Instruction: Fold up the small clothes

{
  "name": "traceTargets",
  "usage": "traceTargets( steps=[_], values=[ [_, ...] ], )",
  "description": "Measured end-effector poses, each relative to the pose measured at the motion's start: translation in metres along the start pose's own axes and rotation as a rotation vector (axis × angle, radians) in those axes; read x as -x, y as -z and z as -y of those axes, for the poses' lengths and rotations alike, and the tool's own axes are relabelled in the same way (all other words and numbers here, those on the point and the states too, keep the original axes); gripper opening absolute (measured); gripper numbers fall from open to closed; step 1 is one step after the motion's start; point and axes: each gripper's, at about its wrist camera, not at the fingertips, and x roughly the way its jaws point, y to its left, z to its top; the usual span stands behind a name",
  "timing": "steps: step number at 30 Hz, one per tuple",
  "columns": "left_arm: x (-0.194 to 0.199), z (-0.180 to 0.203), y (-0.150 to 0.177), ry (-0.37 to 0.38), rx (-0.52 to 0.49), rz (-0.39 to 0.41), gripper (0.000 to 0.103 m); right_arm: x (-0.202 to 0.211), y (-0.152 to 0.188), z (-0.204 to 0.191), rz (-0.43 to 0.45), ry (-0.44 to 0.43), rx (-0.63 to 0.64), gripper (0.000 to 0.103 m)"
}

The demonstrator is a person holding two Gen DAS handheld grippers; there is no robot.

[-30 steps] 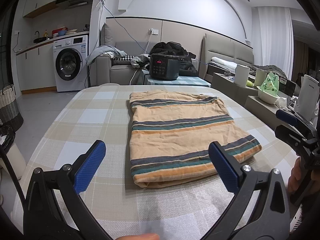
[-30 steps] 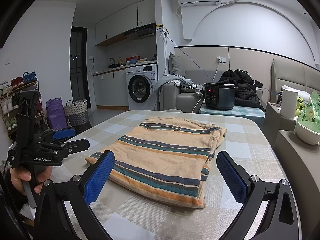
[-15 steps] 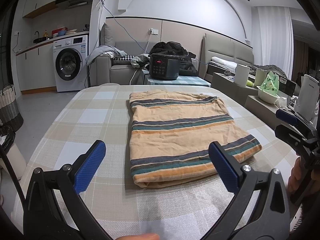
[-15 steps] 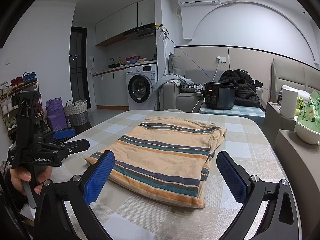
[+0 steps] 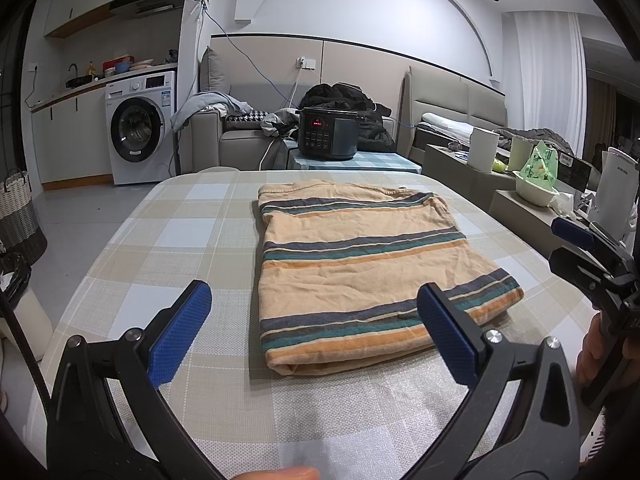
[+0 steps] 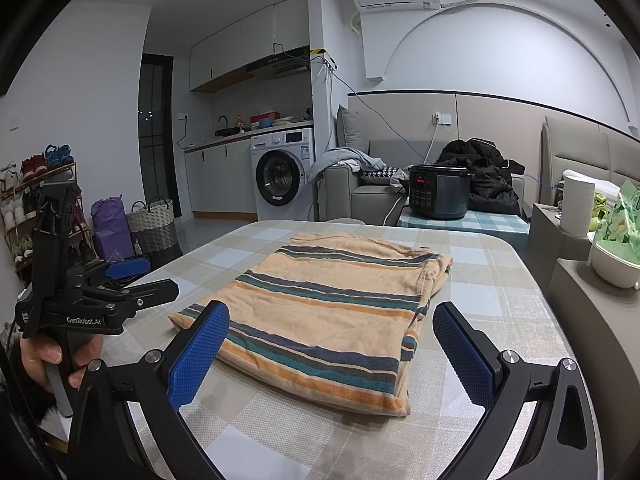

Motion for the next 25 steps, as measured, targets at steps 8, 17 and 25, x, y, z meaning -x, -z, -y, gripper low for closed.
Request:
traceTargets(
  steps=[8, 17, 25],
  values=[
    [-0.0009, 0.0001, 0.0005, 0.006, -0.002, -0.006, 0.102, -0.0002, -0.0001, -0.0001, -0.002, 0.0, -0.001, 0.103],
    [-0.0023, 0.0005, 0.0021, -0.004, -0.015, -0.008, 0.102, -0.0003, 0.0004, -0.0006, -0.005, 0.002, -0.005, 0.103],
    [-0.0021, -0.006, 0.0015, -0.016, 0.004, -0.007, 0.102, 0.0007, 0.0007, -0.0017, -0.001, -0.002, -0.001, 0.103]
  ],
)
